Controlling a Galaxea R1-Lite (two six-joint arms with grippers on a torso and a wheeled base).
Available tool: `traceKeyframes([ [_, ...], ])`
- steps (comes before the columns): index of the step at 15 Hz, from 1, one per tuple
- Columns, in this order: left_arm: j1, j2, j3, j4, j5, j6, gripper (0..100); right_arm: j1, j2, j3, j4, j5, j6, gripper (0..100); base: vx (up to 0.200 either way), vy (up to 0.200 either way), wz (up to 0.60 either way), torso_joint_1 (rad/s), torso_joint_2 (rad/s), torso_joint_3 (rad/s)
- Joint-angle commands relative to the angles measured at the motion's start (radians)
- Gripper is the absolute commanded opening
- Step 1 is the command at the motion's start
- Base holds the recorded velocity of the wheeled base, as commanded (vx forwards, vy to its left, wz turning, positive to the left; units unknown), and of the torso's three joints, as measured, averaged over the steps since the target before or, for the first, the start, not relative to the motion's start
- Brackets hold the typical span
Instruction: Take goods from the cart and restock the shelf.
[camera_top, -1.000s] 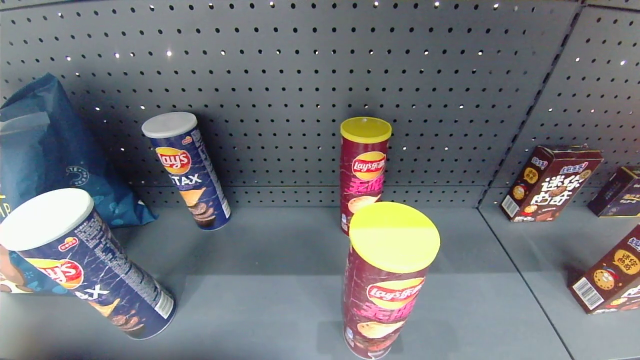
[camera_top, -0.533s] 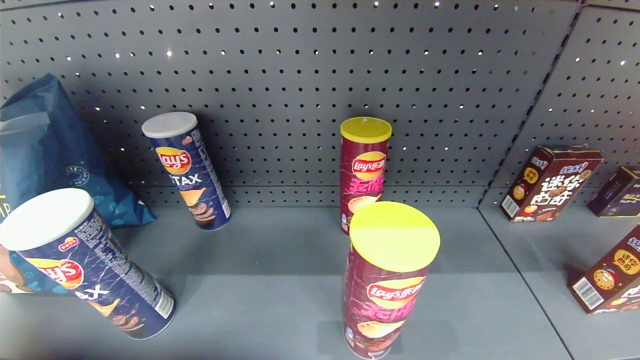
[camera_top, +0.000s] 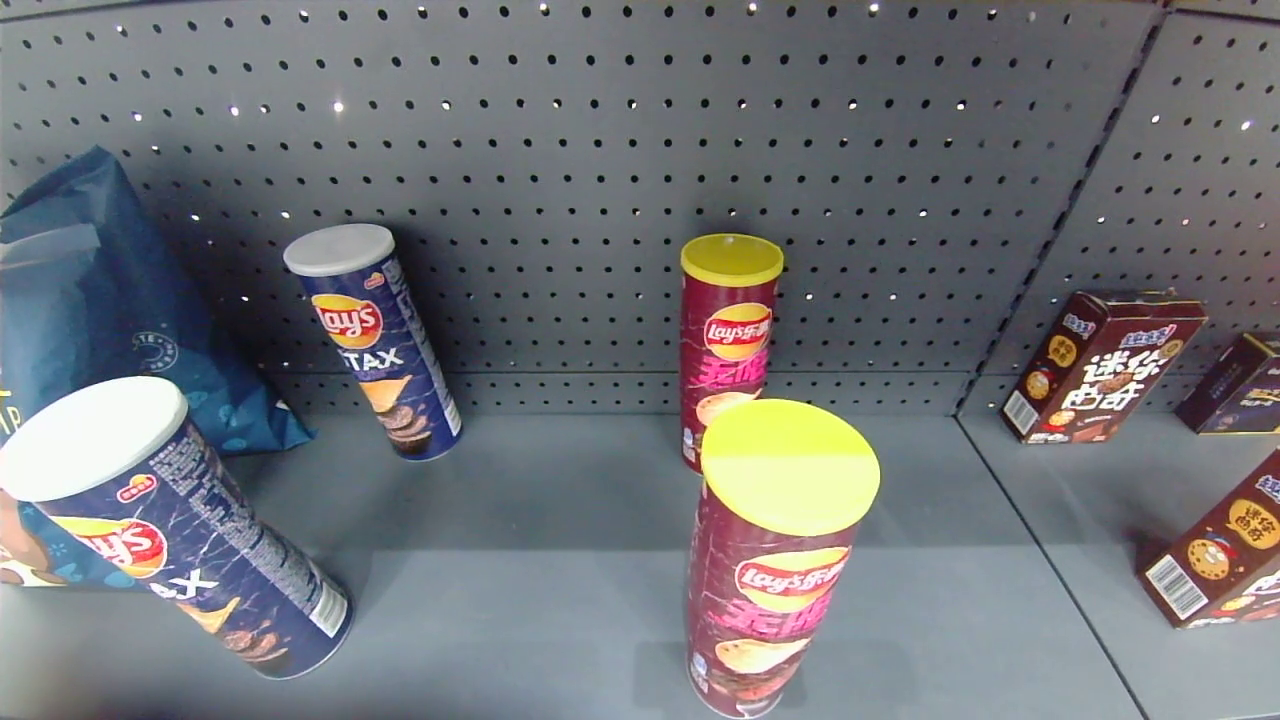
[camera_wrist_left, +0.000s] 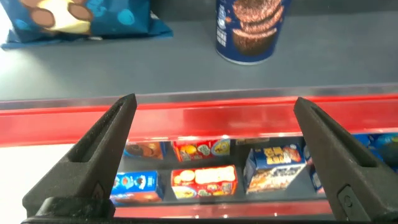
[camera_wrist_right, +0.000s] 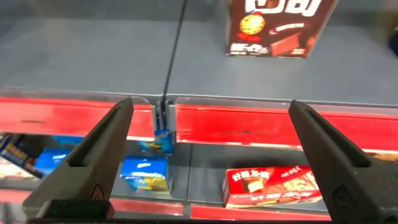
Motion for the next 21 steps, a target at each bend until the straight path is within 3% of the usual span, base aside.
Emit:
traceKeyframes([
  [1,0.003,-0.03,0.0,0.0,0.0,0.0,100,-0.024,-0.042,0.002,-0.001,0.001,0.0,100,0.0,0.0,0.0,0.0,0.0,0.0],
  [12,0.002,-0.031,0.0,0.0,0.0,0.009,100,-0.024,-0.042,0.002,-0.001,0.001,-0.001,100,0.0,0.0,0.0,0.0,0.0,0.0],
  [15,0.002,-0.031,0.0,0.0,0.016,-0.001,100,-0.024,-0.042,0.002,-0.001,0.001,-0.001,100,-0.133,0.0,0.0,0.002,0.0,0.002],
  [21,0.002,-0.031,0.0,0.0,0.016,-0.007,100,-0.024,-0.042,0.001,-0.001,0.001,-0.001,100,0.0,0.0,0.0,0.0,0.0,0.0],
])
